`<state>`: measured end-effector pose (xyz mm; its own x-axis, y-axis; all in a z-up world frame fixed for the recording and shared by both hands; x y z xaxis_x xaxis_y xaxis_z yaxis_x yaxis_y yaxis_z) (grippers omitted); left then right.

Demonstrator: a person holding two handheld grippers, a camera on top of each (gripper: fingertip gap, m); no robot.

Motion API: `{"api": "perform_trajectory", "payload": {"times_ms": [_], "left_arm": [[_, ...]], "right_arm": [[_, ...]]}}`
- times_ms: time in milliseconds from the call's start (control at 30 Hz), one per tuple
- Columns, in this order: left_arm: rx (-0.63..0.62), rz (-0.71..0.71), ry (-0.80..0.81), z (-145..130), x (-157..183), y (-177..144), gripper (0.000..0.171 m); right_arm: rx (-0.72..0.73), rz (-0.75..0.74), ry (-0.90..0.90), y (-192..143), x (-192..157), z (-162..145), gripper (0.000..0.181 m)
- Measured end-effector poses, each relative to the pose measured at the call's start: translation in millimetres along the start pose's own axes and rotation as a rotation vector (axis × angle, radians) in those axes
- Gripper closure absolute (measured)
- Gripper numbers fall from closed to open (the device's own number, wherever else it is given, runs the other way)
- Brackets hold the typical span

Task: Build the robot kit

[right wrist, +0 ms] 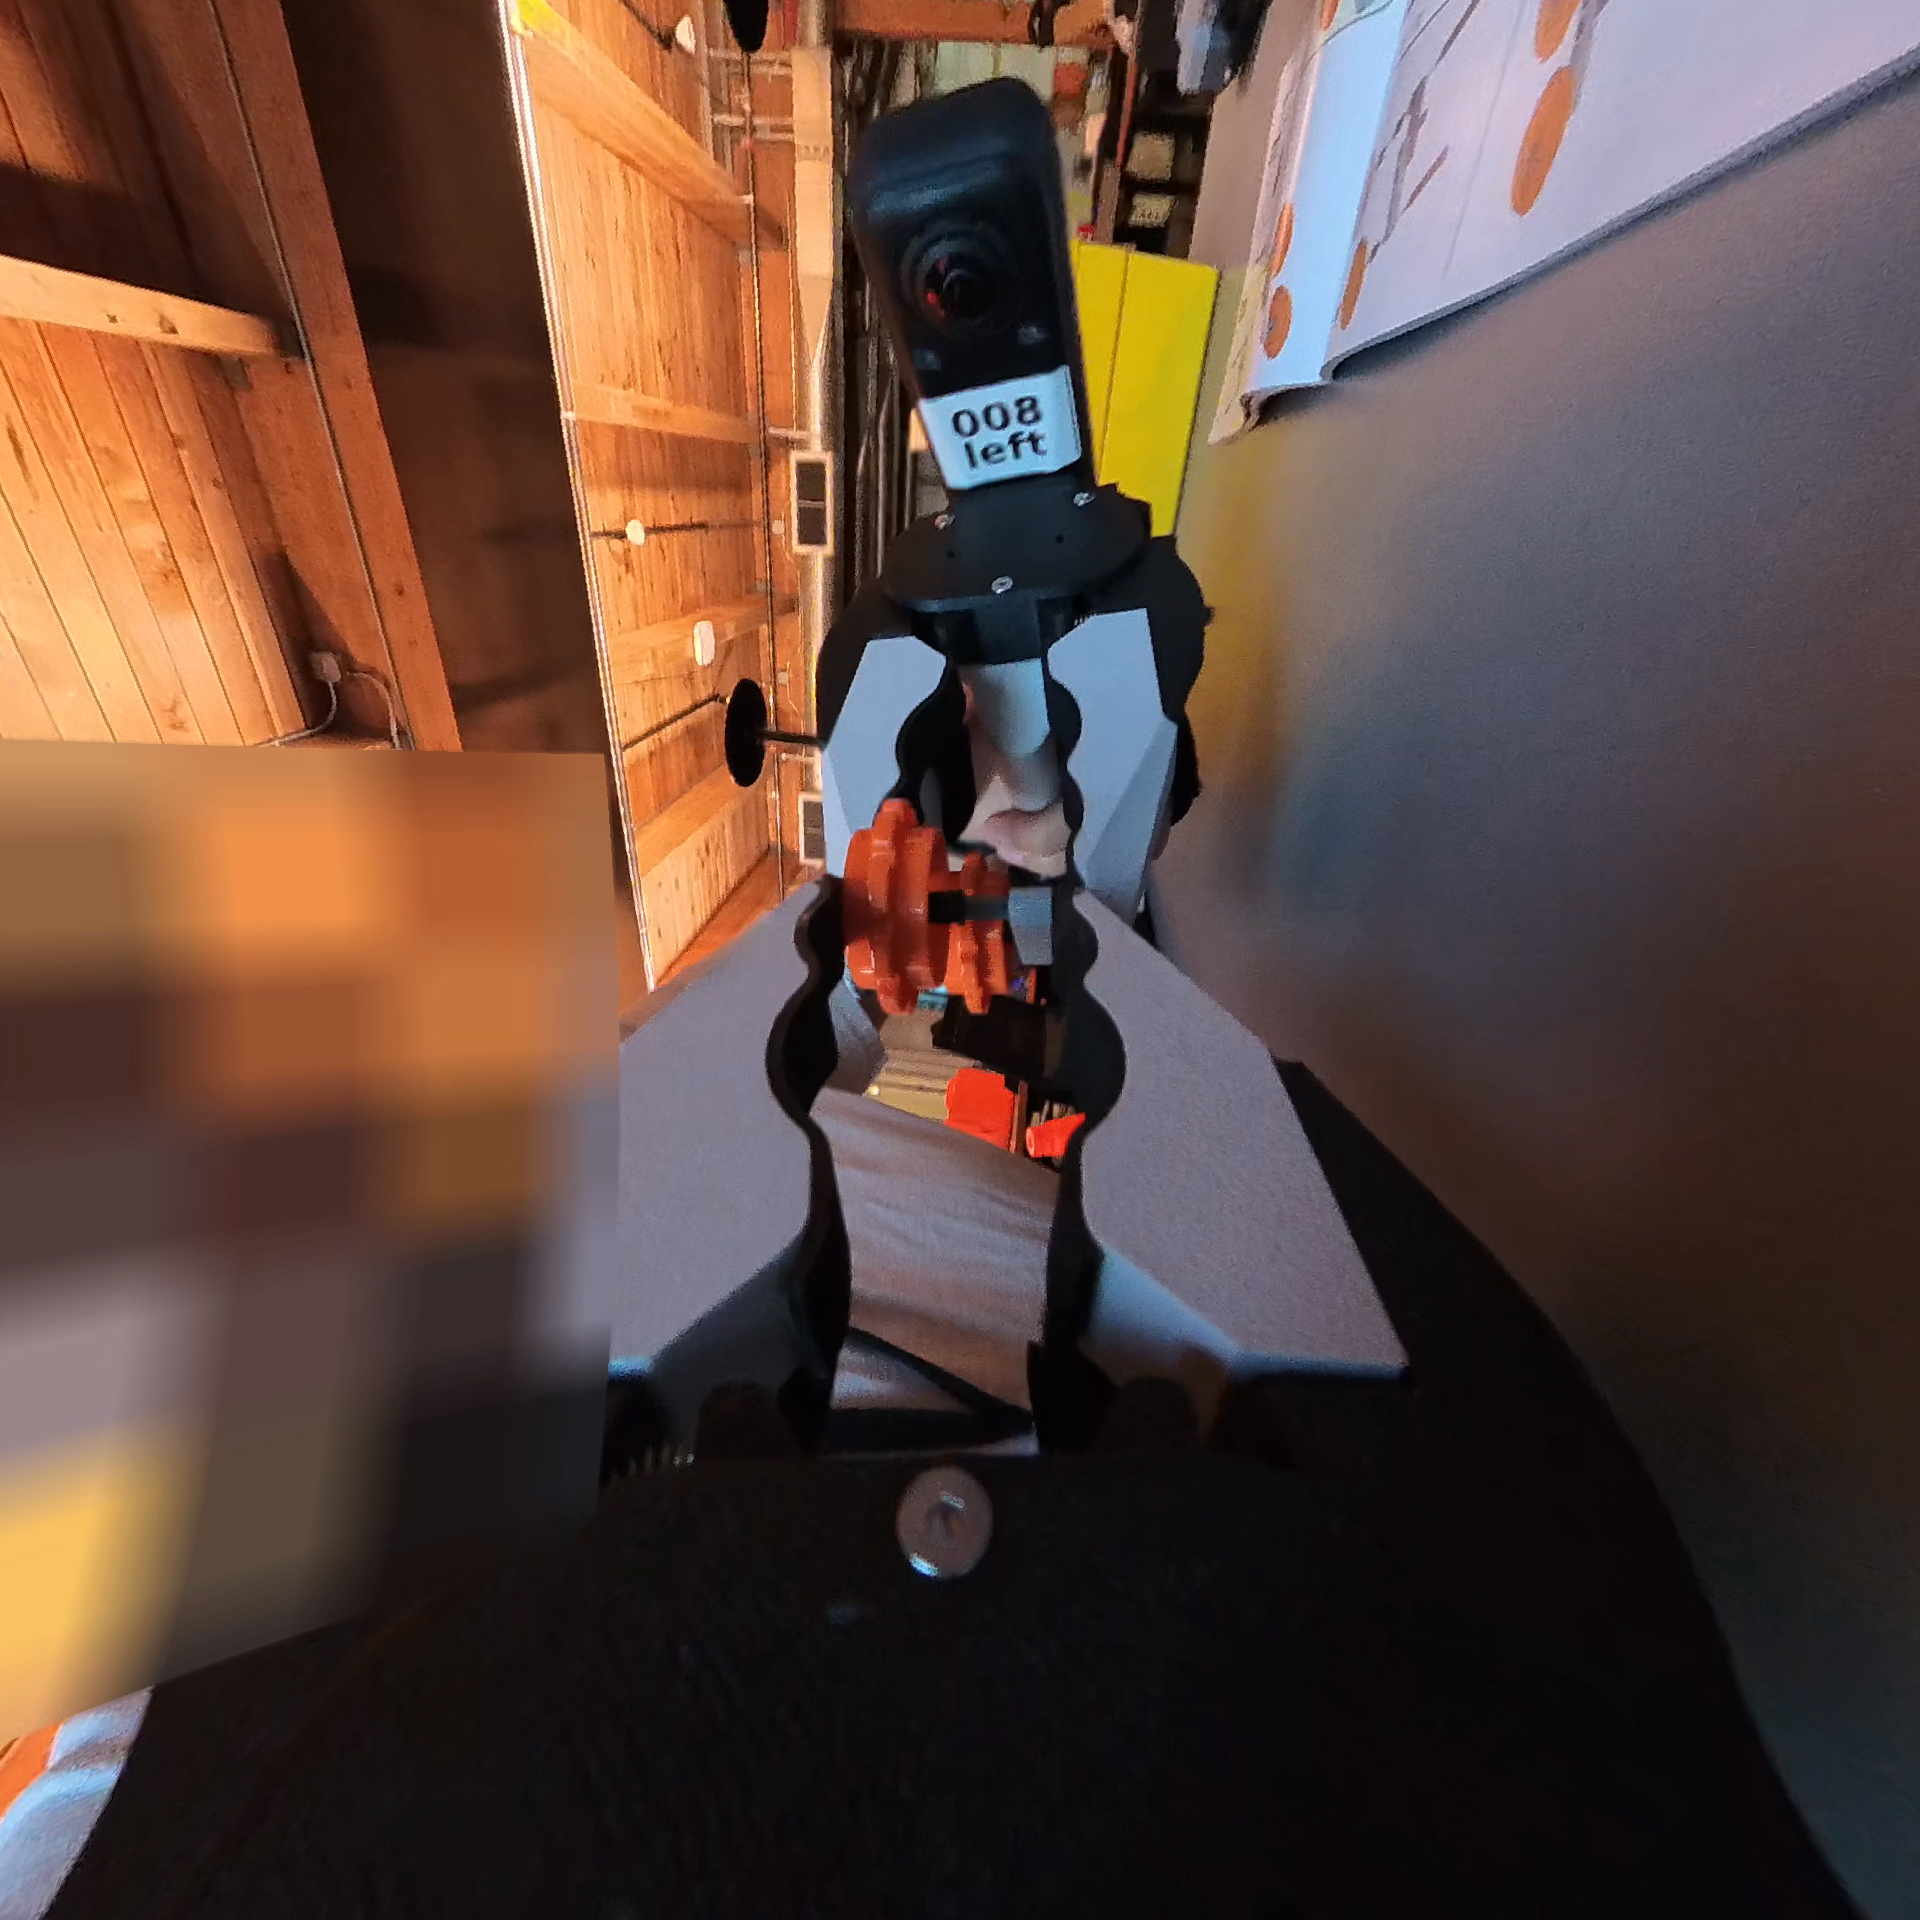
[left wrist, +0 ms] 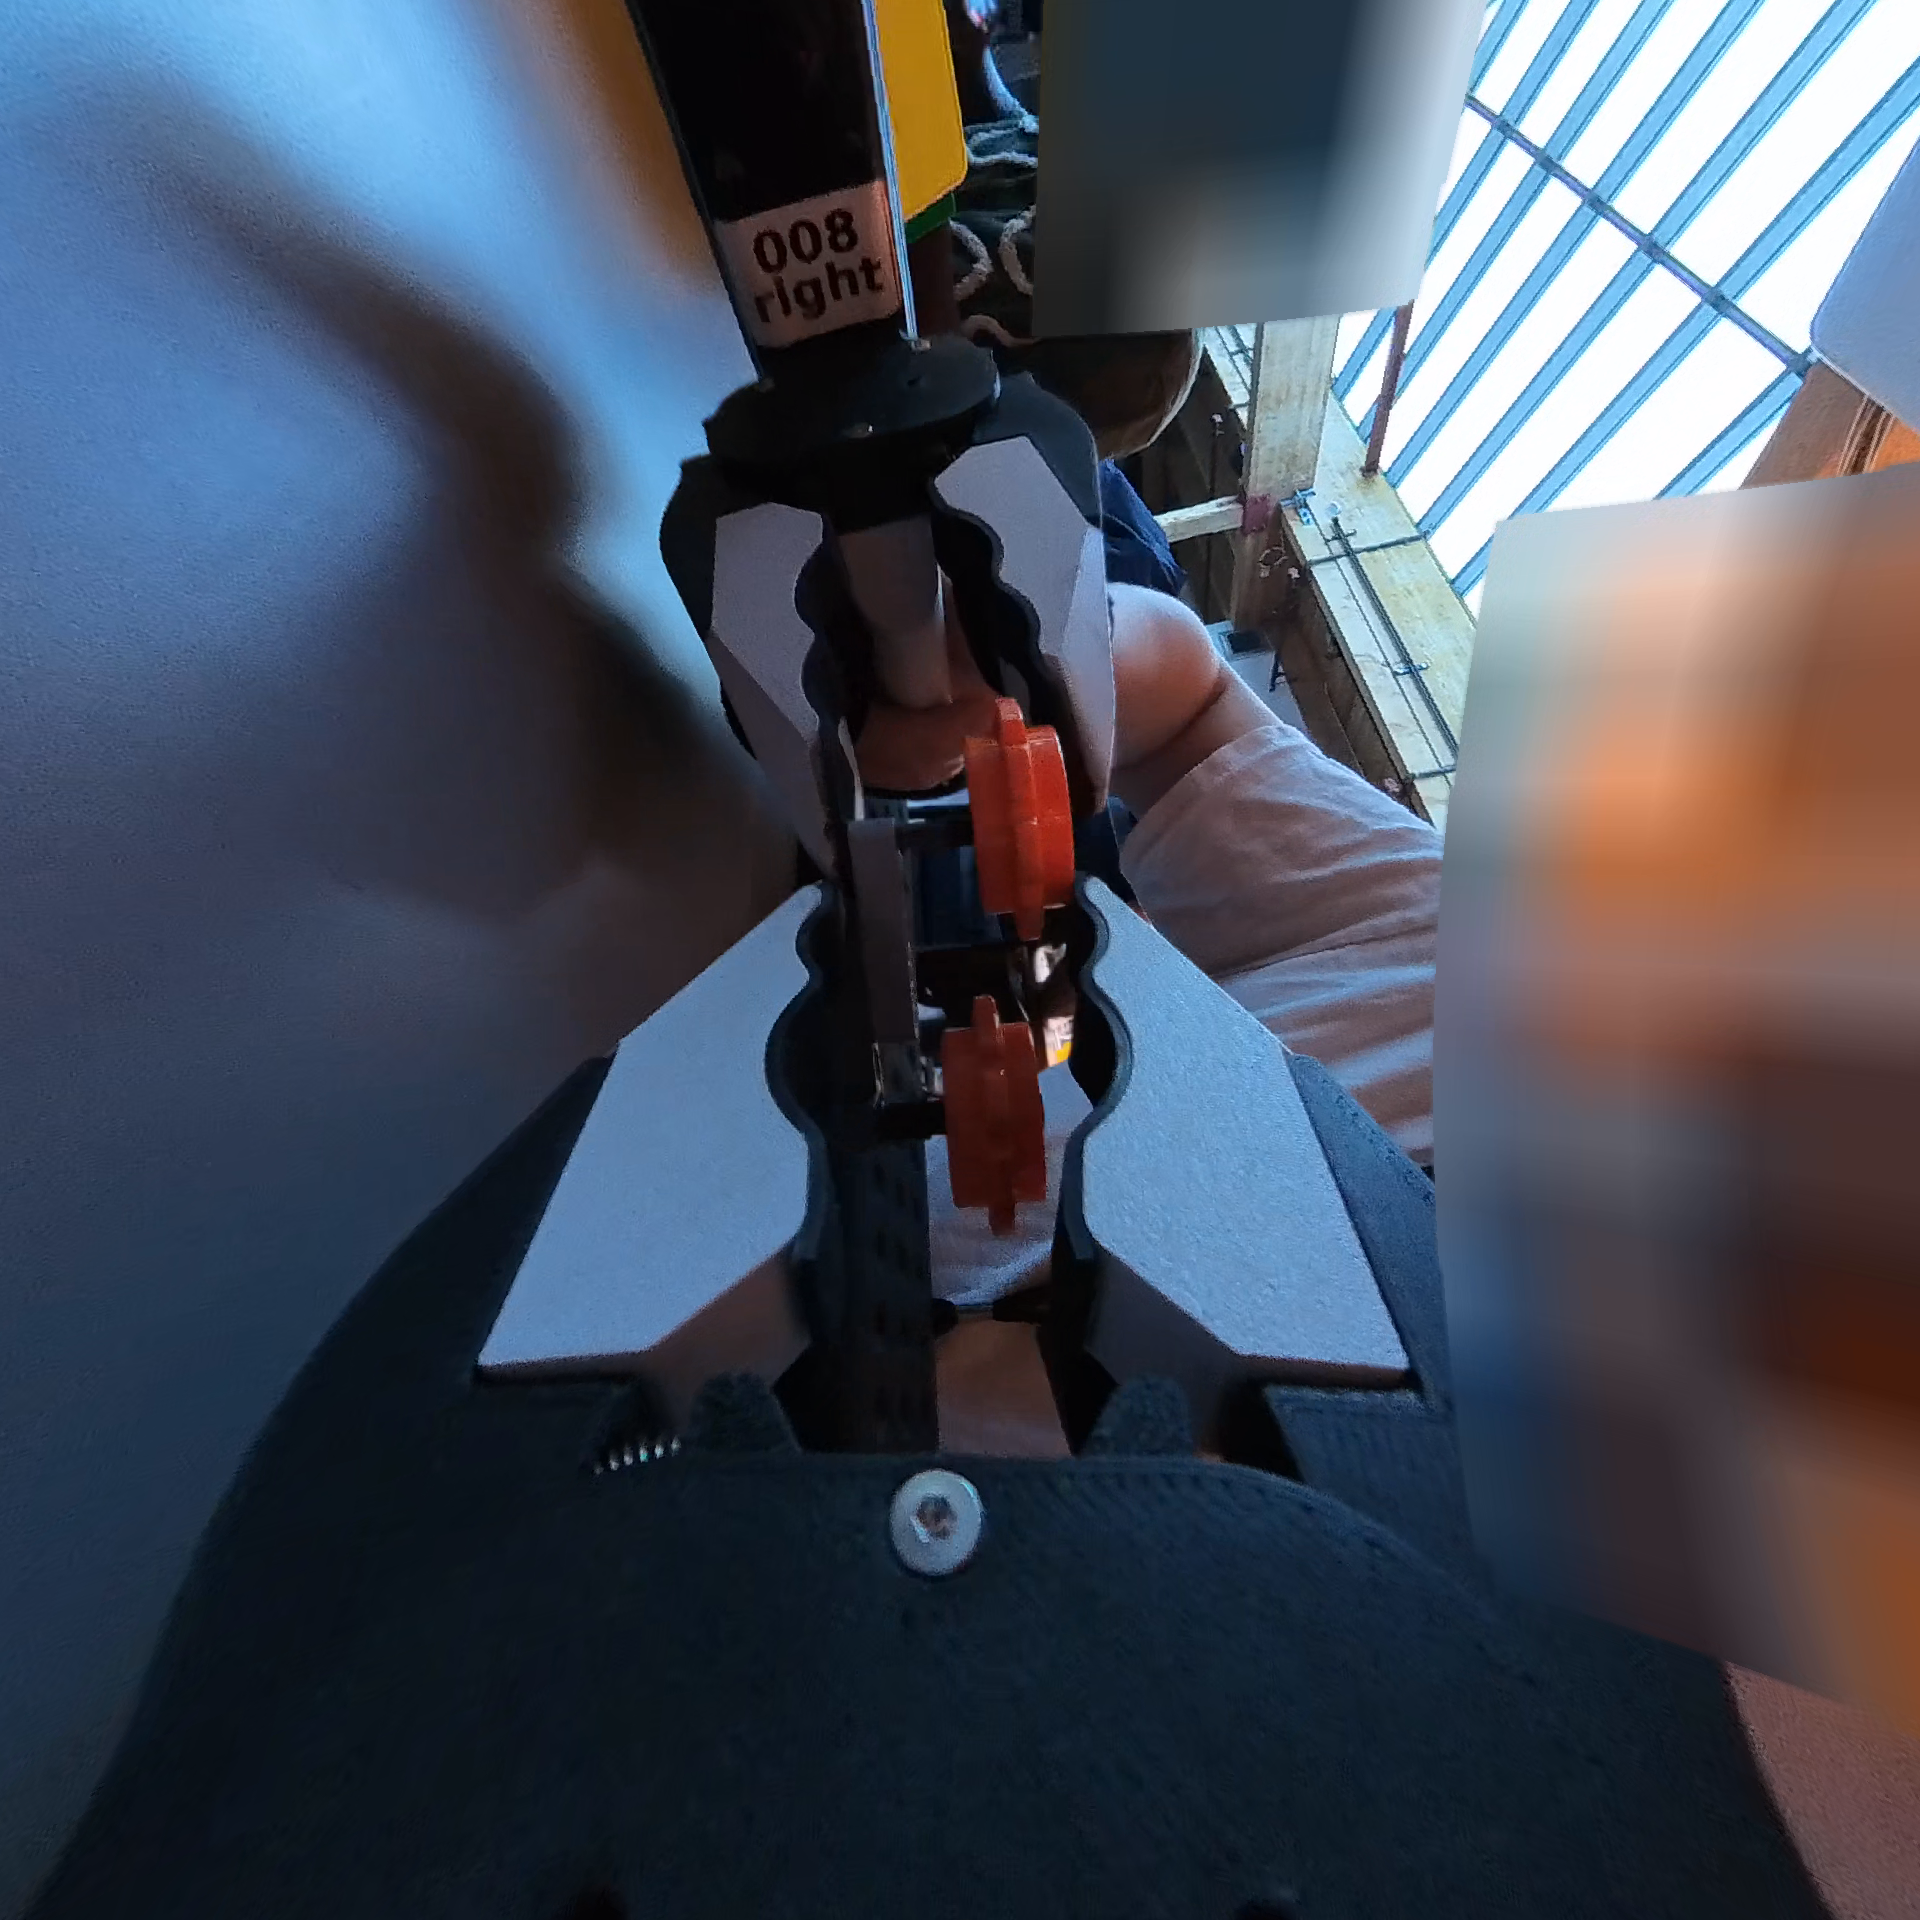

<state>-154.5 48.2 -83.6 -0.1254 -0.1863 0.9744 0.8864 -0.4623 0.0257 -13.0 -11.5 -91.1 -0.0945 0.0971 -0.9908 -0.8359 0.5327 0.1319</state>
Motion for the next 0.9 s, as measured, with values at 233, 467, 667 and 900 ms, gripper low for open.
{"api": "perform_trajectory", "payload": {"times_ms": [233, 467, 667, 900], "left_arm": [[0.013, 0.020, 0.044, 1, 3, 2, 0.144], [0.097, 0.060, -0.008, 2, -8, -4, 0.118], [0.140, -0.006, -0.116, 6, -9, -6, 0.119], [0.143, -0.035, -0.175, -1, 5, -1, 0.119]], "right_arm": [[0.070, -0.024, 0.020, -1, 4, 1, 0.143], [0.073, -0.046, 0.055, 0, 5, 0, 0.143], [0.099, -0.035, 0.208, 2, 7, -6, 0.144], [0.109, -0.046, 0.139, 5, -7, -11, 0.143]]}}
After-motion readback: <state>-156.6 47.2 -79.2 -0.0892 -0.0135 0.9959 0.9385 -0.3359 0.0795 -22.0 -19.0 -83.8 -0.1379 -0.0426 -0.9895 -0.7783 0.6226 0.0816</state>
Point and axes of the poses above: each gripper's, where its closed fingertips meet, y out along the fingers, z out of its top, x = y × z across the jaws, the point moved 9 cm from there along -y, back along the fingers, and after that the axes turned 14 degrees about x, right-handed, at the moved point
